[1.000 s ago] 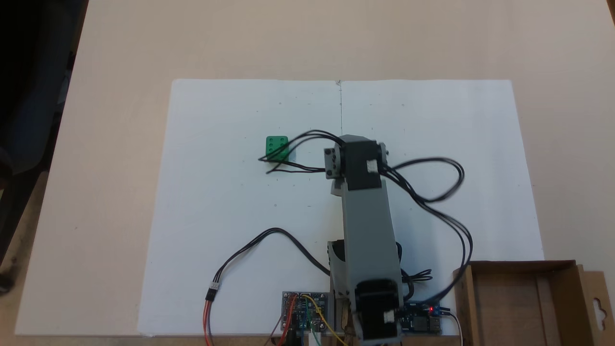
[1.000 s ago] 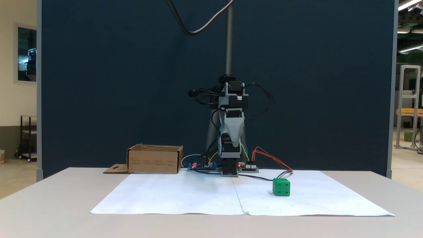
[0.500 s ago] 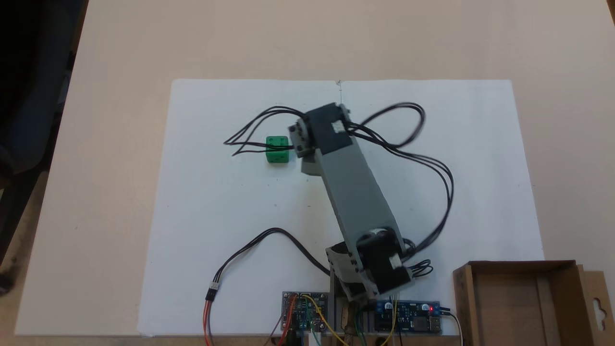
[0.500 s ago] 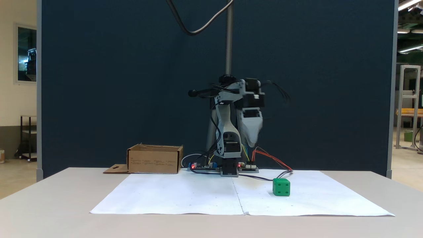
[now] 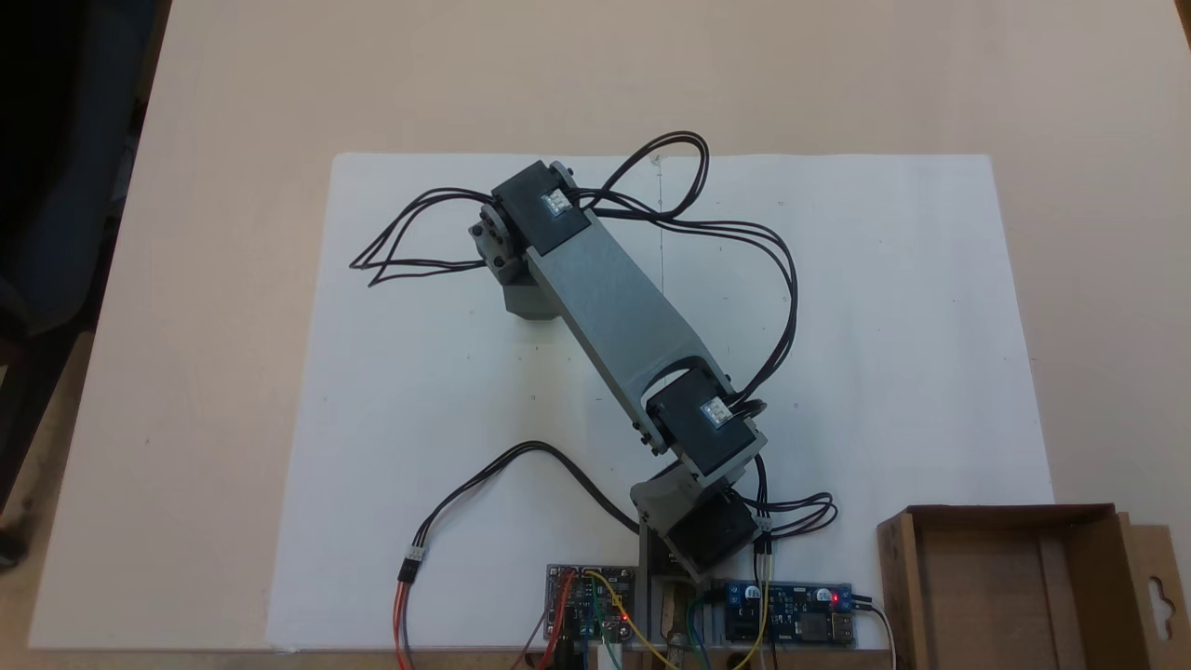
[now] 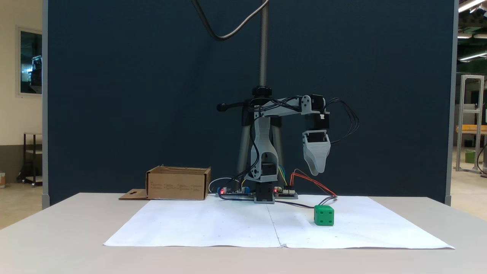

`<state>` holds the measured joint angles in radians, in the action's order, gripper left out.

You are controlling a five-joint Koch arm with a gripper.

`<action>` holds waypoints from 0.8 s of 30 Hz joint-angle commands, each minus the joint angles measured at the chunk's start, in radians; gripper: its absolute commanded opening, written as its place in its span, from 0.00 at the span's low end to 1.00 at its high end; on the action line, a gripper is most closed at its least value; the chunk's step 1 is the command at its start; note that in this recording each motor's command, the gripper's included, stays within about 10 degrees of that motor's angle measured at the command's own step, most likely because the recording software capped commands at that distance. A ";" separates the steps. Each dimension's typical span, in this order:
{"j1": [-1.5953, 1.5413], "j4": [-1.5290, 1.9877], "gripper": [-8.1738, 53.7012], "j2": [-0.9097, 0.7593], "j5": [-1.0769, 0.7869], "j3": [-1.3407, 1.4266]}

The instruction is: Grasp a green dice and put it in the bin.

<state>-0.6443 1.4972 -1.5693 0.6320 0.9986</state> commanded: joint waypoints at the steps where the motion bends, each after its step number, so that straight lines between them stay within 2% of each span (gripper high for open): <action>1: -0.018 -0.020 0.81 0.008 0.080 -0.109; 16: 0.003 0.006 0.80 -0.015 0.078 -0.245; 24: 0.002 0.031 0.81 0.054 0.078 -0.242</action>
<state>-0.6274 1.5018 -1.5094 0.6335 0.7977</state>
